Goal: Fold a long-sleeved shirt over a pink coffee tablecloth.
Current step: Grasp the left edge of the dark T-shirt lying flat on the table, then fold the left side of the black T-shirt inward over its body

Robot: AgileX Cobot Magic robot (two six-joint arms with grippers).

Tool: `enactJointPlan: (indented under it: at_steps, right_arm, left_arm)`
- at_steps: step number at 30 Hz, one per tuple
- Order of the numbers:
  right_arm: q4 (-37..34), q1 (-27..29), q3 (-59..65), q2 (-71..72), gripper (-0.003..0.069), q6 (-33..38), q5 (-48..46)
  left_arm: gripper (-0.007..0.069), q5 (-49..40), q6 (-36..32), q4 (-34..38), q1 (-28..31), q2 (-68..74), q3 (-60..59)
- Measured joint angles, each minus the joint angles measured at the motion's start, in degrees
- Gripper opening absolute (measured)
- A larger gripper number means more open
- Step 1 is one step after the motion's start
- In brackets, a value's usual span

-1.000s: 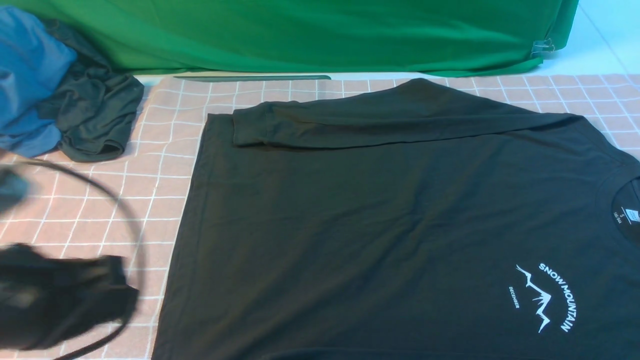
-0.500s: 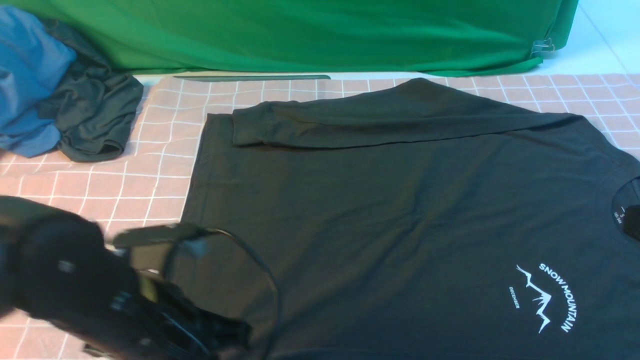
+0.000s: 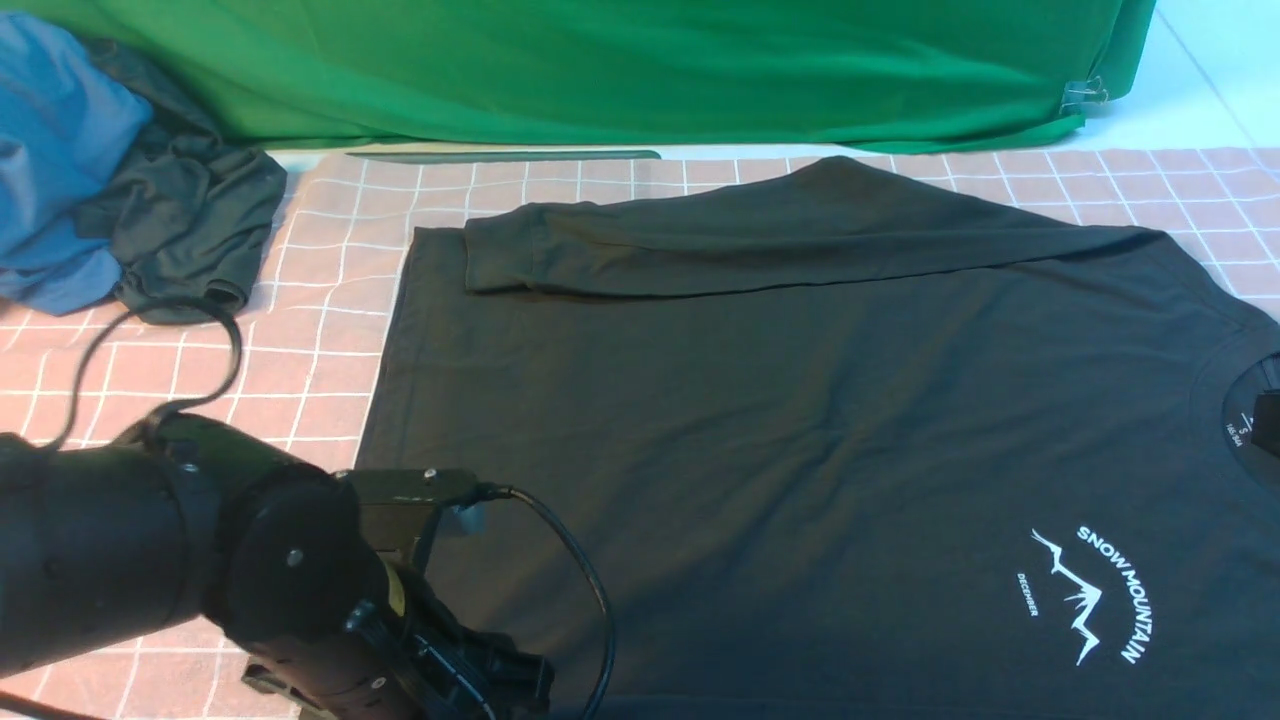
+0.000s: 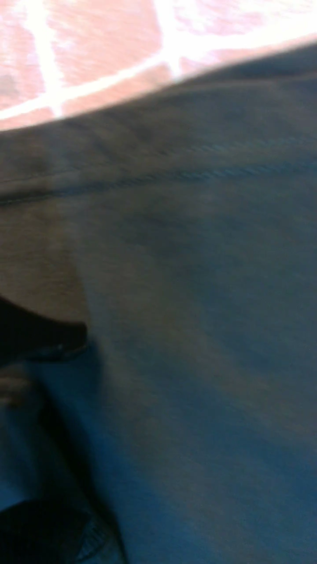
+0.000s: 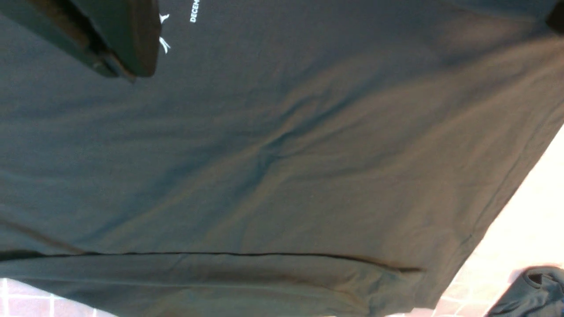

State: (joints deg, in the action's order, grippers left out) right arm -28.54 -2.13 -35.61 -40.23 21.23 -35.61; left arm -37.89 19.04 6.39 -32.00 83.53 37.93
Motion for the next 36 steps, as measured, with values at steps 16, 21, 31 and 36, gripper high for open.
enactJointPlan:
  at_steps: [16, 21, 31, 36]
  right_arm:
    - [-0.06, 0.0, 0.0, 0.0, 0.004, 1.33, 0.6]
    - [-0.06, 0.0, 0.0, 0.0, 0.0042, 1.33, 0.61]
    - [-0.06, 0.0, 0.0, 0.0, 0.0045, 1.33, 1.23]
    - [-0.06, 0.0, 0.0, 0.0, 0.0045, 1.33, 1.99]
  left_arm:
    - [0.0044, -2.98, -12.54, 5.99, 0.0, 0.83, 0.25]
    - [0.0044, -6.61, -13.22, 5.54, 0.0, -2.13, 3.59]
    - [0.0044, -16.62, -8.82, -1.82, 0.06, -4.86, 17.56]
    - [0.0044, -17.65, -6.99, -4.96, 2.36, -3.56, 22.9]
